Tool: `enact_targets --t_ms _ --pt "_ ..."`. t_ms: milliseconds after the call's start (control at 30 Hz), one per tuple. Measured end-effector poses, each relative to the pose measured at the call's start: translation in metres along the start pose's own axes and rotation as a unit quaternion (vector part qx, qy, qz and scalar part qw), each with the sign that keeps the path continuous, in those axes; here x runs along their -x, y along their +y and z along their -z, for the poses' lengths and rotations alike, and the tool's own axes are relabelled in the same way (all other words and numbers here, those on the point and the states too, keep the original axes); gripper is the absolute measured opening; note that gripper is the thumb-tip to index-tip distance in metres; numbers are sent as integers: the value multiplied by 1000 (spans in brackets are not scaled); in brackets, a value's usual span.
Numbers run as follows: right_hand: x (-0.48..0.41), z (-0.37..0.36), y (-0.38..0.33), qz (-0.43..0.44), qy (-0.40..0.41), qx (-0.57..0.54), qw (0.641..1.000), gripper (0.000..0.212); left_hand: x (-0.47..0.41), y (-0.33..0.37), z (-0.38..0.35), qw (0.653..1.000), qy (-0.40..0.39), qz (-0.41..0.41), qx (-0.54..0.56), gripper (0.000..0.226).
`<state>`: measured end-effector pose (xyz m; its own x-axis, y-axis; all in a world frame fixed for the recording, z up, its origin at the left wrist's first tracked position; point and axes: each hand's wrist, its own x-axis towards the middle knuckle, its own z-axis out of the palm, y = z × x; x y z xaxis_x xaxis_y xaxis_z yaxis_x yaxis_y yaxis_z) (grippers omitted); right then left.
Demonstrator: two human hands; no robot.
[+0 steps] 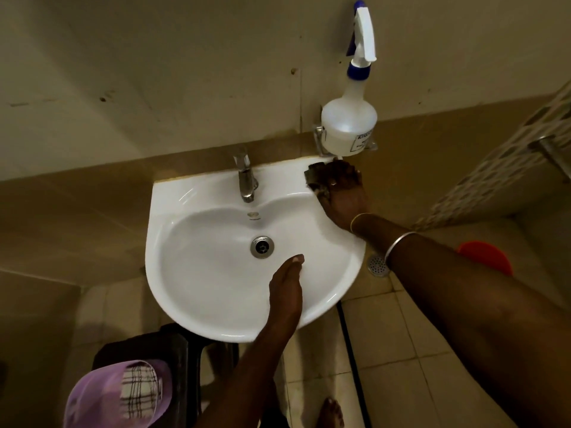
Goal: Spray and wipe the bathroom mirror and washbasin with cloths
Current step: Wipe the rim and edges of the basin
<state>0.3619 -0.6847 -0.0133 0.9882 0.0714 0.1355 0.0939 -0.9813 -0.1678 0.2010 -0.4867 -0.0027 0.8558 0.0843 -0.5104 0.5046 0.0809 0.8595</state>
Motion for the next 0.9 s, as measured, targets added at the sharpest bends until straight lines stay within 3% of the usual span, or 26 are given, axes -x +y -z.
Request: enact_targets --t_ms 133,267,467,667,767,900 --pt "-19 -5 -24 -89 50 -6 995 54 -7 2 8 998 16 29 58 28" --pt "-35 -18 -59 -131 10 -31 991 74 -13 7 22 994 39 40 89 29" --pt "-44 -34 -143 -25 -10 -79 997 65 -14 15 52 995 60 28 78 26" --pt "-43 -24 -89 95 -41 -6 995 65 -12 26 65 993 65 19 96 25" --pt "-26 -21 -66 -5 3 17 1000 66 -13 31 69 992 66 15 103 26" --pt "-10 -28 -101 -159 41 -31 986 76 -20 36 78 991 75 7 115 25"
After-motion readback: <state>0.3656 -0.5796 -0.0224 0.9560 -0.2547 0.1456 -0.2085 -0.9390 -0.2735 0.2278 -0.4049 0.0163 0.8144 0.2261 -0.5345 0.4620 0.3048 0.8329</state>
